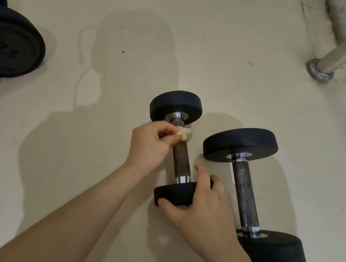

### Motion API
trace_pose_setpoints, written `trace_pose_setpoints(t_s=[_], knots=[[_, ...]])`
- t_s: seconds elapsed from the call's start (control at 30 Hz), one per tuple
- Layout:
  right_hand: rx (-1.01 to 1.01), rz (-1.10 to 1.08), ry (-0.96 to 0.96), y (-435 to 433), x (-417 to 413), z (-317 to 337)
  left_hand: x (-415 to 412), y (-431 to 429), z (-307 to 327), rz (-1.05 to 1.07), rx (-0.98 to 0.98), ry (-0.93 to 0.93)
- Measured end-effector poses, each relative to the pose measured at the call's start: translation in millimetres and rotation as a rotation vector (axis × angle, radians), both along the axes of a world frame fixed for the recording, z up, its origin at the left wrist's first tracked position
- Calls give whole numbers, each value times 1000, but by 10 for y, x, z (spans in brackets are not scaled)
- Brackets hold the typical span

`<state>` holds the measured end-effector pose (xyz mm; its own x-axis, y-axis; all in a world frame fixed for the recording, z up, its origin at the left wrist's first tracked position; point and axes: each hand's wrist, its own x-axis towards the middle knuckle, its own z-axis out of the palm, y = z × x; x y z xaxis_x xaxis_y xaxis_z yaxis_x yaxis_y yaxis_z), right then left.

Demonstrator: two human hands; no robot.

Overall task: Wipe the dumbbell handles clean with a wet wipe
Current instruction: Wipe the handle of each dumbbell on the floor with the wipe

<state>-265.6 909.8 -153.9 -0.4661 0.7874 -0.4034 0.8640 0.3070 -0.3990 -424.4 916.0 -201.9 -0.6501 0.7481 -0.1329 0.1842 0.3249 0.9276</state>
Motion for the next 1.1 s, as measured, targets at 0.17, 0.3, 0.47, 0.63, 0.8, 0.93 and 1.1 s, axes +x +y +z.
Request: trace_pose_setpoints(t_s=[0.17, 0.3, 0.47, 0.63, 0.8, 0.93, 1.1], knots=[[7, 4, -16, 1, -19, 27, 30, -21, 67, -118, -38, 153], [33, 16, -33, -9, -18, 7, 120, -212, 130, -484, -154, 217], [234, -34, 25, -183, -40, 1, -138, 156, 61, -137, 3, 328], [360, -90, -41, -129, 84, 41, 69, 109, -18, -113, 18, 292], [380, -46, -158, -32, 132, 58, 355, -38, -31, -208, -6, 102], [327, -14, -158, -2, 151, 63, 414, -123, 13, -359, -111, -15], [317, 35, -181, -3, 147, 92, 257, 55, 78, -142, -7, -4]])
